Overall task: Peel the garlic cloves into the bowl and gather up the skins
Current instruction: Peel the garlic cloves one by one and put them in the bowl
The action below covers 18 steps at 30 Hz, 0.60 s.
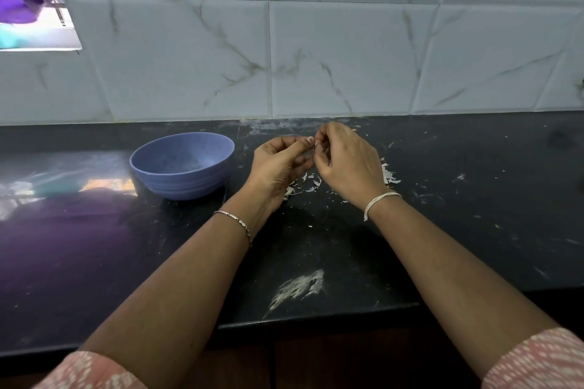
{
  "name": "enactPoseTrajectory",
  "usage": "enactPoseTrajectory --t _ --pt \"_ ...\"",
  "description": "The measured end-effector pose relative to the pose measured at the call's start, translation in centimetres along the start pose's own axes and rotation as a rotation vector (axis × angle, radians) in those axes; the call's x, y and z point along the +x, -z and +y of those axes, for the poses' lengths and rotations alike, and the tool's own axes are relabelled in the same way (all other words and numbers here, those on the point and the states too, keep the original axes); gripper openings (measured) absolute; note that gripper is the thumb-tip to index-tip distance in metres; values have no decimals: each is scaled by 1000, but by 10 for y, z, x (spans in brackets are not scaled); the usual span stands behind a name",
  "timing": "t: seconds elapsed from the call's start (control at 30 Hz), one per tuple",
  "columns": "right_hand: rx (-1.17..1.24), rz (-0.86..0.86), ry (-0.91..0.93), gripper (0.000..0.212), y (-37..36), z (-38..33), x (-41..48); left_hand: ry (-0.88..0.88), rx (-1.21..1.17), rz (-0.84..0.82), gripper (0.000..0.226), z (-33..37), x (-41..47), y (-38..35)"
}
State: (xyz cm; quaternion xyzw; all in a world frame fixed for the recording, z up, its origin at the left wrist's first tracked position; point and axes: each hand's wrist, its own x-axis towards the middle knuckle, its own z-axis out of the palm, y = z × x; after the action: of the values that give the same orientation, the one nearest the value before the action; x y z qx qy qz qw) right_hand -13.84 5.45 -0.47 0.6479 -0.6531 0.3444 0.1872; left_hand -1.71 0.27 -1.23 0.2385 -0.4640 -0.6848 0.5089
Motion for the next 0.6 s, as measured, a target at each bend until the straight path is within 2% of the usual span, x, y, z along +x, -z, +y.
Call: enactPoseTrajectory --t 0.2,0.37,0.47,0.6 --pt "48 -11 -4 13 0 0 0 25 1 -32 8 2 -1 0" --pt "188 -4 -50 10 -4 -2 2 -20 22 2 7 3 -1 -2" --pt "267 -11 -80 5 -8 -2 2 -72 92 6 11 3 -1 -3" --pt "426 -8 -156 6 -10 3 4 -145 299 -51 4 2 1 -1"
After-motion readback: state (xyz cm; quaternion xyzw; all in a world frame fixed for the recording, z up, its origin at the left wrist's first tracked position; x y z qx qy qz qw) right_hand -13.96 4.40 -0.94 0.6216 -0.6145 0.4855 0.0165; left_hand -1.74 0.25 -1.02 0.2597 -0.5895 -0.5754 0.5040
